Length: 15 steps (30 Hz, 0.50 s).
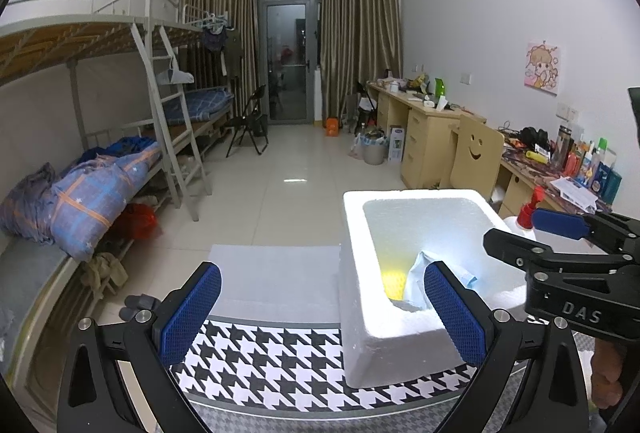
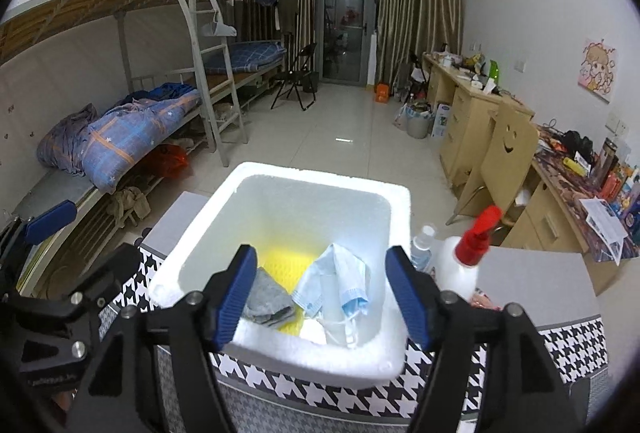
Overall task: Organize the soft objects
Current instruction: 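Withdraw both tools from the foam box back over the table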
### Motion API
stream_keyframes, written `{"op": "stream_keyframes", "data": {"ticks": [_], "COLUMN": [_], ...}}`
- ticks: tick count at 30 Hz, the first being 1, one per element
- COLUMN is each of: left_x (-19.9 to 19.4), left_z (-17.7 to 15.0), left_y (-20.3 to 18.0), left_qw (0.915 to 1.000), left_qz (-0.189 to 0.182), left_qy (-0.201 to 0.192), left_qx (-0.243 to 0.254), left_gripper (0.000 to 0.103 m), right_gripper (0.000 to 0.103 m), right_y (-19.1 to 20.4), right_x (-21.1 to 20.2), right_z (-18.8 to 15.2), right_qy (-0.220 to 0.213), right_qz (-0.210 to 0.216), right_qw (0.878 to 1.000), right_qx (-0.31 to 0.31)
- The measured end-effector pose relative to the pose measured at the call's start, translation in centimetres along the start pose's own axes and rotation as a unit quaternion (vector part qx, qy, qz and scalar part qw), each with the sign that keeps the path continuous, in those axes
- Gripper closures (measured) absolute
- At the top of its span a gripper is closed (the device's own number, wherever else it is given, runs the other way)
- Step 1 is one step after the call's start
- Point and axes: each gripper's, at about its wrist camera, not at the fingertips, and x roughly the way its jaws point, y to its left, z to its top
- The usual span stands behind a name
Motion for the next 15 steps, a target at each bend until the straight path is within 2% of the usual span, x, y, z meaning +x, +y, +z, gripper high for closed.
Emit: {"op": "stream_keyframes", "data": {"ticks": [10, 15], "left_x": [-3.4, -5.0], "left_z": [0.3, 0.0], "left_y": [-1.1, -1.6], "left_qw": [0.9997, 0.9995], "left_qz": [-0.001, -0.003], "left_qy": [-0.024, -0.030], "left_qx": [0.006, 0.011], "left_gripper": [0.001, 0.001], "right_gripper": [0.016, 0.015], "right_y": [-0.2, 0.1], "right_x": [-4.4, -6.1], "right_z": [-0.4, -1.0], "right_qy": [-0.042, -0.056], "right_qz": [-0.003, -0.013], "right_qw": [0.999, 0.998], "right_qx": [0.010, 0.010]}}
